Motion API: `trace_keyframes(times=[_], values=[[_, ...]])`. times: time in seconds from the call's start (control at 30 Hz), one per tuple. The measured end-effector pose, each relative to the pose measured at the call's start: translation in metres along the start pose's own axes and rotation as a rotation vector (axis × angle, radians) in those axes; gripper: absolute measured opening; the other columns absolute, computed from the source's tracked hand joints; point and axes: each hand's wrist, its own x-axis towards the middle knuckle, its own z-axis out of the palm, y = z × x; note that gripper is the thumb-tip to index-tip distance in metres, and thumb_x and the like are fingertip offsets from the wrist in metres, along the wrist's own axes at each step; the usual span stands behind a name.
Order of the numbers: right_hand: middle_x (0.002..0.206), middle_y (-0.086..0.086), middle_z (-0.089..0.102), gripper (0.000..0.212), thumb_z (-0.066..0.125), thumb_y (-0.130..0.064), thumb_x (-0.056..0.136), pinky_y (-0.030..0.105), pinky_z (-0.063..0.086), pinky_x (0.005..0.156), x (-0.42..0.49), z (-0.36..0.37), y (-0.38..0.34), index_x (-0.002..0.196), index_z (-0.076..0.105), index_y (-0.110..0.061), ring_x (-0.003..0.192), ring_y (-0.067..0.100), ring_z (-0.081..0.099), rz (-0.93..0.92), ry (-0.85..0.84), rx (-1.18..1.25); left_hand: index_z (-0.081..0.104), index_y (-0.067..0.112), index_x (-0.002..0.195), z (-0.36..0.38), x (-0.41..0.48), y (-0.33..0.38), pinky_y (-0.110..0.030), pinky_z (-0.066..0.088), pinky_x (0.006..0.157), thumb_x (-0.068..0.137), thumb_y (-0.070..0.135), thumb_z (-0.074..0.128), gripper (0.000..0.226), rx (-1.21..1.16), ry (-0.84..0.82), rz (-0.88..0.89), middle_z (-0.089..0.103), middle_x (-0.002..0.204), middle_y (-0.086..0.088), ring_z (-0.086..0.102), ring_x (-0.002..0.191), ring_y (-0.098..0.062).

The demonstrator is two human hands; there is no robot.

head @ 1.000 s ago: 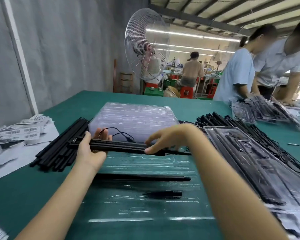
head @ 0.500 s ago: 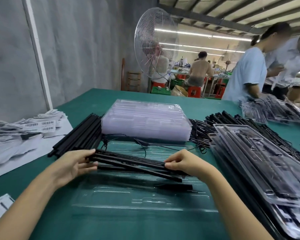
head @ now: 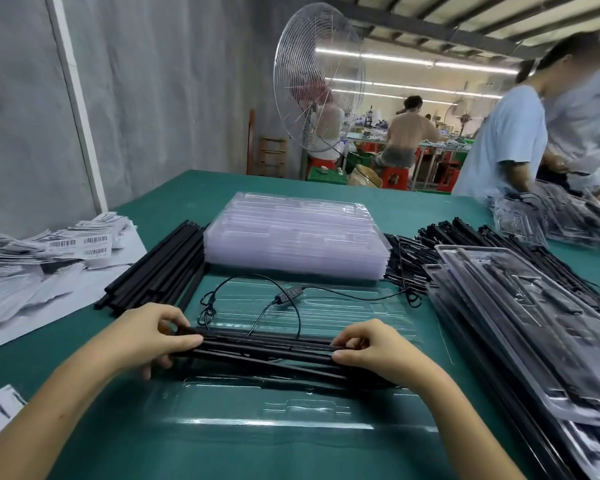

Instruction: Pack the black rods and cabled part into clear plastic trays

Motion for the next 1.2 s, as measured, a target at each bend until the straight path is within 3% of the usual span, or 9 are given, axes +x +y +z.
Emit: trace_keyframes(times=[0.13,0.27,0.37,0.63,0.8,0.9,1.0,1.1,1.2], values=[[0.079,-0.015,0.06,0.01,0.07,-0.04,0.079,0.007,0.039,0.062,-0.006,0.0,0.002,0.079,0.061,-0.044,0.066,-0.006,0.053,0.015,0.013,-0.041,0.066,0.028,0.079,0.004,-0.004,0.007,-0.021,0.044,0.038,0.071,0.043,0.079,0.021,0.189,0.07,0.065,0.065,0.077,0.003,0.061,0.045,-0.008],[0.091,-0.019,0.058,0.027,0.076,-0.045,0.07,0.006,0.042,0.071,-0.01,0.003,0.003,0.091,0.059,-0.043,0.087,-0.006,0.054,-0.004,-0.013,-0.063,0.061,0.039,0.077,0.011,-0.006,0.009,-0.023,0.047,0.062,0.068,0.061,0.072,0.027,0.482,0.144,0.136,0.061,0.08,0.014,0.057,0.071,0.001],[0.095,-0.02,0.053,0.041,0.076,-0.048,0.07,0.01,0.04,0.074,-0.011,0.004,0.005,0.106,0.061,-0.035,0.093,-0.002,0.052,-0.005,0.001,-0.116,0.06,0.037,0.078,0.018,-0.005,0.004,-0.027,0.049,0.073,0.071,0.052,0.075,0.022,0.36,0.126,0.219,0.058,0.083,0.011,0.055,0.078,-0.001],[0.103,-0.02,0.047,0.052,0.076,-0.049,0.07,0.017,0.036,0.087,-0.013,0.002,0.005,0.117,0.056,-0.037,0.103,0.0,0.047,0.012,0.014,-0.149,0.051,0.042,0.088,0.032,-0.006,-0.015,-0.024,0.046,0.076,0.078,0.059,0.063,0.023,0.364,0.176,0.297,0.05,0.091,0.017,0.049,0.088,0.004],[0.097,-0.022,0.054,0.039,0.074,-0.047,0.074,0.009,0.038,0.073,-0.016,0.003,0.001,0.108,0.06,-0.034,0.092,-0.004,0.053,0.038,0.016,-0.11,0.051,0.049,0.105,0.033,-0.007,-0.012,-0.018,0.036,0.089,0.085,0.041,0.065,0.025,0.371,0.146,0.49,0.045,0.105,0.028,0.037,0.104,0.007],[0.08,-0.013,0.063,0.033,0.059,-0.052,0.085,0.012,0.04,0.061,-0.008,0.001,-0.01,0.095,0.069,-0.022,0.074,-0.002,0.056,0.086,0.111,-0.12,0.048,0.052,0.113,0.041,-0.007,-0.008,-0.013,0.032,0.091,0.09,0.029,0.062,0.035,0.37,0.105,0.591,0.049,0.107,0.031,0.034,0.102,0.01],[0.073,0.0,0.063,0.043,0.052,-0.048,0.091,0.023,0.04,0.057,0.012,0.001,-0.029,0.086,0.068,-0.008,0.069,0.014,0.055,0.138,0.135,-0.218,0.043,0.041,0.131,0.043,-0.004,-0.012,-0.013,0.028,0.092,0.092,0.034,0.057,0.042,0.327,0.131,0.54,0.049,0.116,0.028,0.032,0.102,0.01],[0.093,0.006,0.07,0.043,0.057,-0.048,0.088,0.031,0.05,0.08,0.029,0.006,-0.042,0.095,0.069,-0.007,0.086,0.02,0.063,0.142,0.073,-0.297,0.048,0.031,0.131,0.036,-0.003,-0.018,-0.015,0.029,0.093,0.095,0.029,0.053,0.037,0.264,0.152,0.464,0.049,0.117,0.023,0.036,0.109,0.001],[0.089,0.0,0.067,0.042,0.069,-0.052,0.076,0.026,0.048,0.069,0.033,0.006,-0.044,0.09,0.066,-0.013,0.08,0.013,0.061,0.126,-0.022,-0.276,0.056,0.037,0.117,0.021,-0.001,-0.022,-0.015,0.035,0.087,0.096,0.023,0.052,0.026,0.239,0.112,0.401,0.053,0.111,0.024,0.044,0.107,0.0]])
